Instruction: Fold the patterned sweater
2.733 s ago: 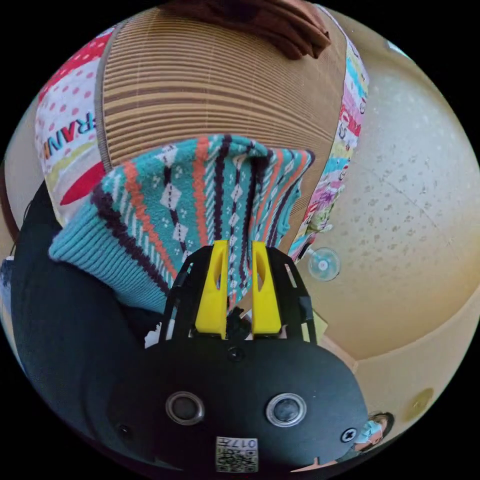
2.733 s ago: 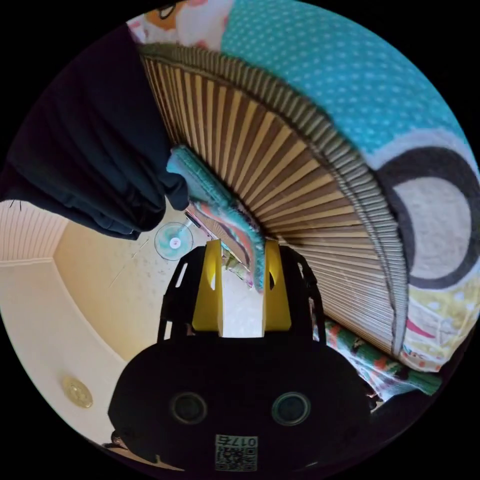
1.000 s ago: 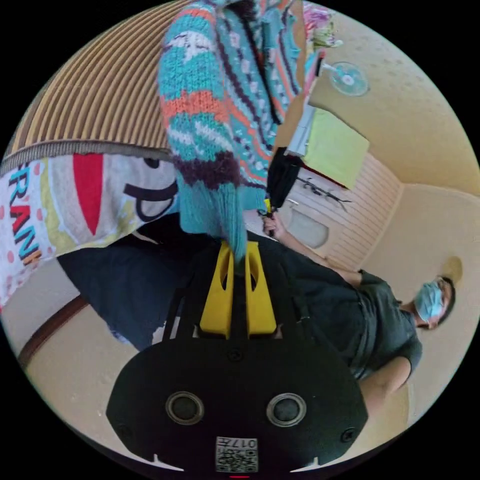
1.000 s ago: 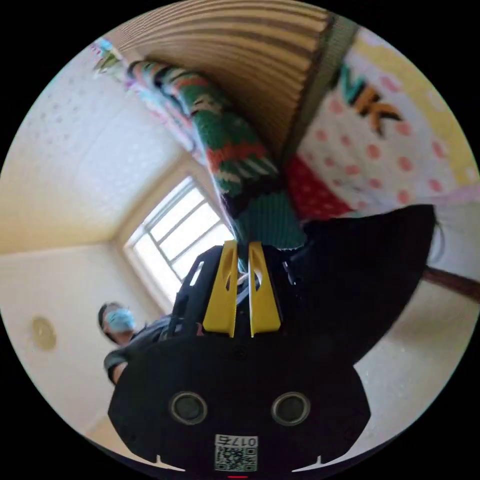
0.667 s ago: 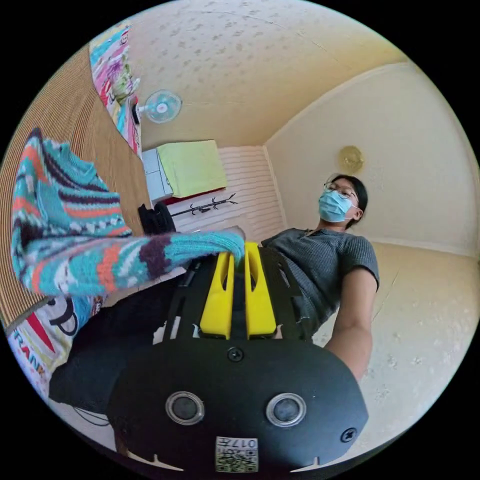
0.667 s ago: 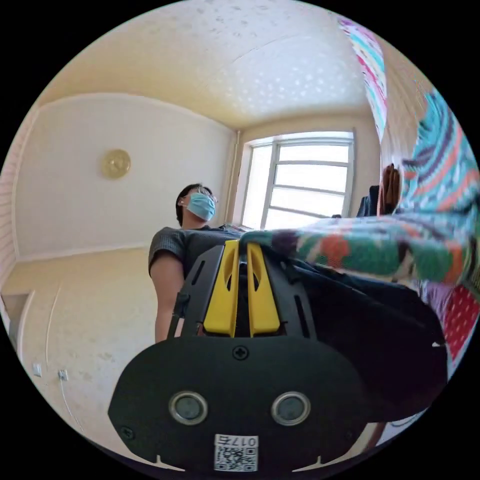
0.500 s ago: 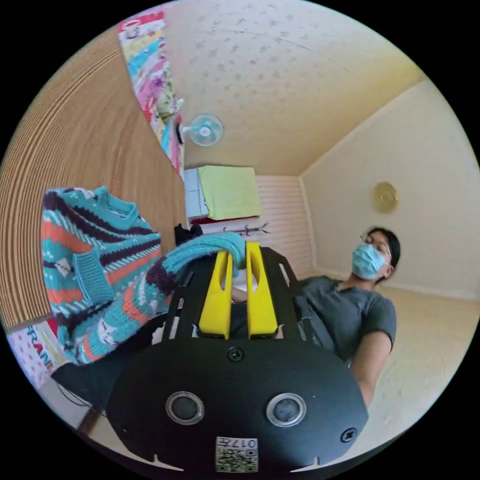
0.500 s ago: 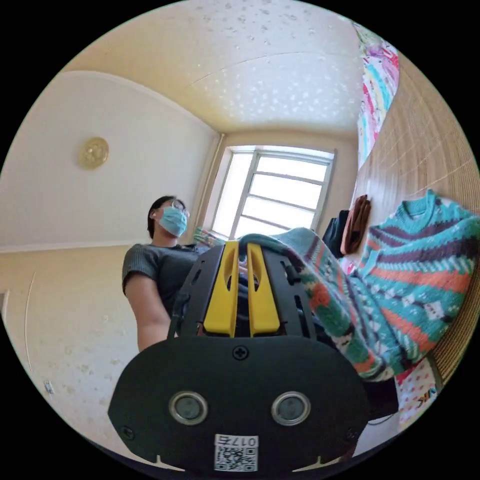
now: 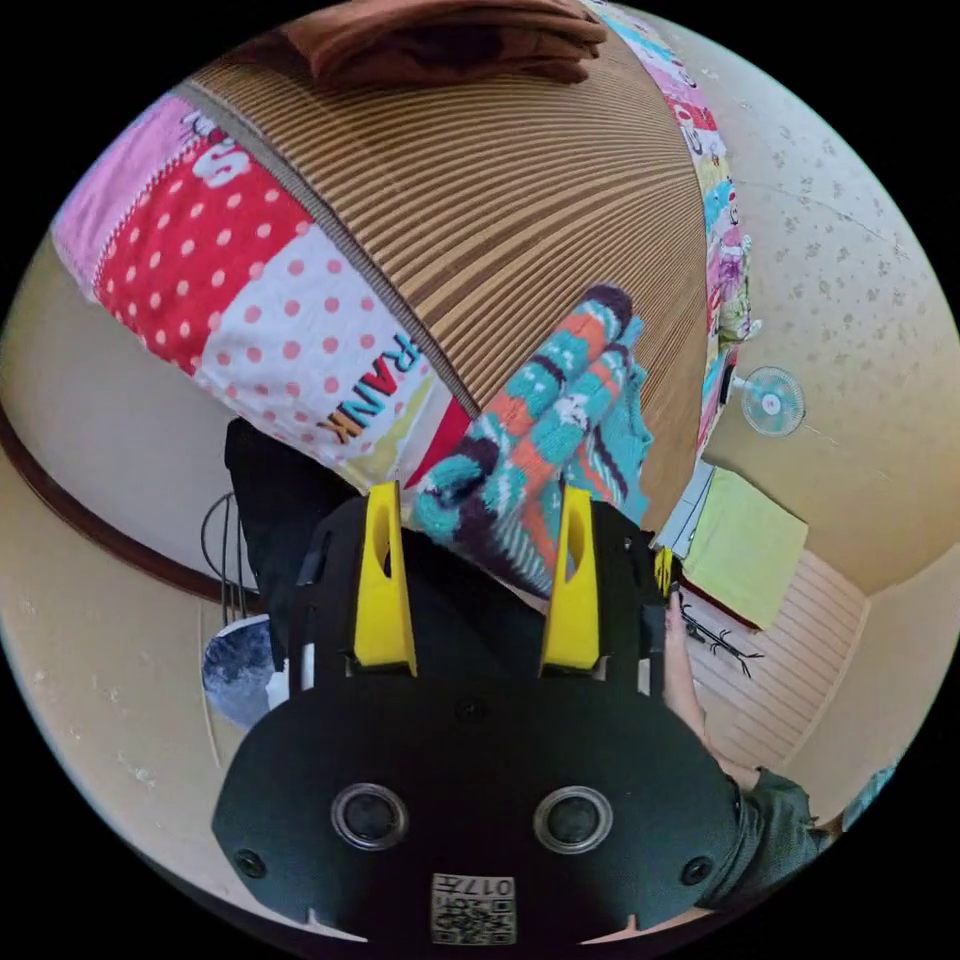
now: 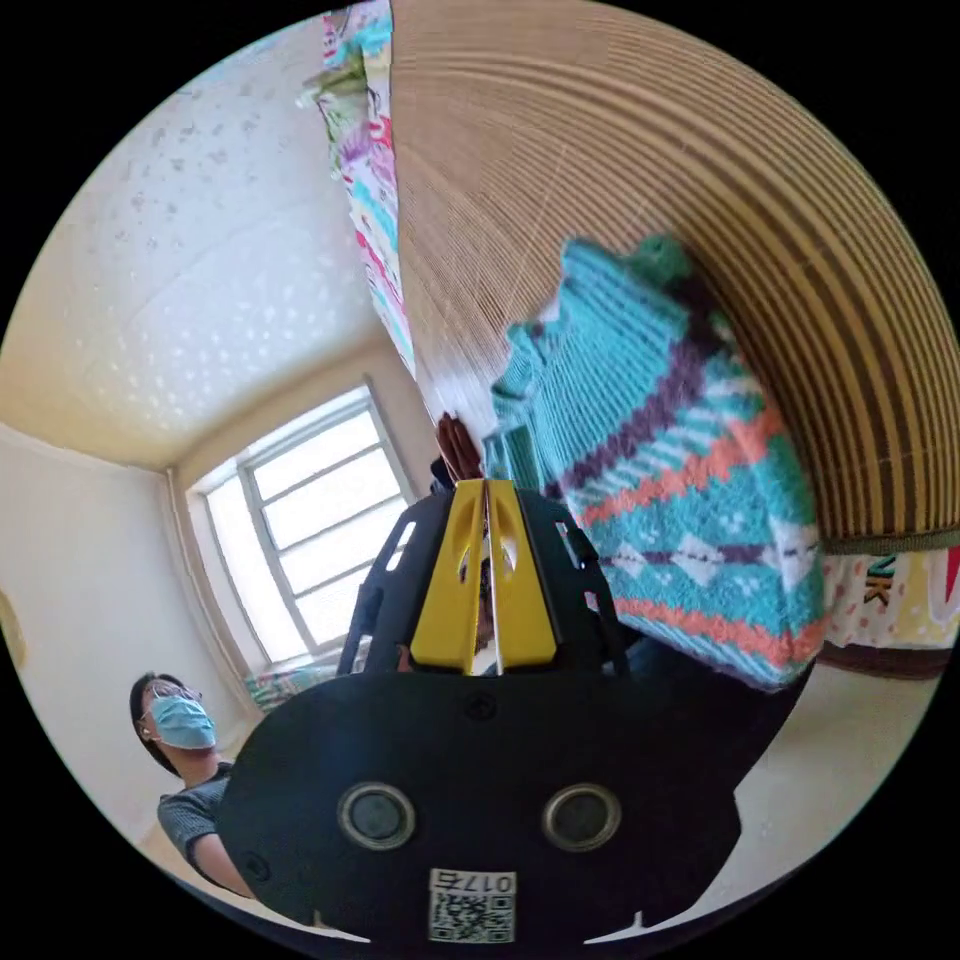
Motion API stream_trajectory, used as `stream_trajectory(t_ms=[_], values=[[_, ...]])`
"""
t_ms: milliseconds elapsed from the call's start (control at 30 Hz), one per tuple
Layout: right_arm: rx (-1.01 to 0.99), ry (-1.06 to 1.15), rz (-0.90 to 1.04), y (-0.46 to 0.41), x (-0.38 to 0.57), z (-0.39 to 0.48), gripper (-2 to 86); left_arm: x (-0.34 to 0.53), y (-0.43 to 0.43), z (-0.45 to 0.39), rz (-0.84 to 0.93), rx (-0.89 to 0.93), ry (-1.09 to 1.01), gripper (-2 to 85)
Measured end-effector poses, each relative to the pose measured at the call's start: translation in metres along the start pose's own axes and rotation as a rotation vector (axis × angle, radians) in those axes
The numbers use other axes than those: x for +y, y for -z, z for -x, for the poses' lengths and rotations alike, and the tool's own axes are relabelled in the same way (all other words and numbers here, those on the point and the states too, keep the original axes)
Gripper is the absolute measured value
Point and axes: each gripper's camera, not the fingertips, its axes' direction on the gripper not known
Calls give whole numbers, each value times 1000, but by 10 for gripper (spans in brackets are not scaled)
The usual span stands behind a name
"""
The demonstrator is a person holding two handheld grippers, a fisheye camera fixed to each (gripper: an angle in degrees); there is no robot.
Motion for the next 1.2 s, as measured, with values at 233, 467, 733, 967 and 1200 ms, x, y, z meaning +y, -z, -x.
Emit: stream_trajectory(t_ms=[233,467,733,967,1200], values=[[131,229,554,-166,-44,63,48,38,-29,-25,-121,141,-150,65],[556,353,821,-285,-66,140,258,98,-54,-157,-62,151,-602,63],[1146,662,905,-236,-43,174,87,167,-111,-283,41,-280,-1090,78],[598,560,594,75,-63,86,120,142,-125,-252,195,147,-892,86],[478,34,219,299,-49,-92,249,87,-202,-209,352,67,-544,149]])
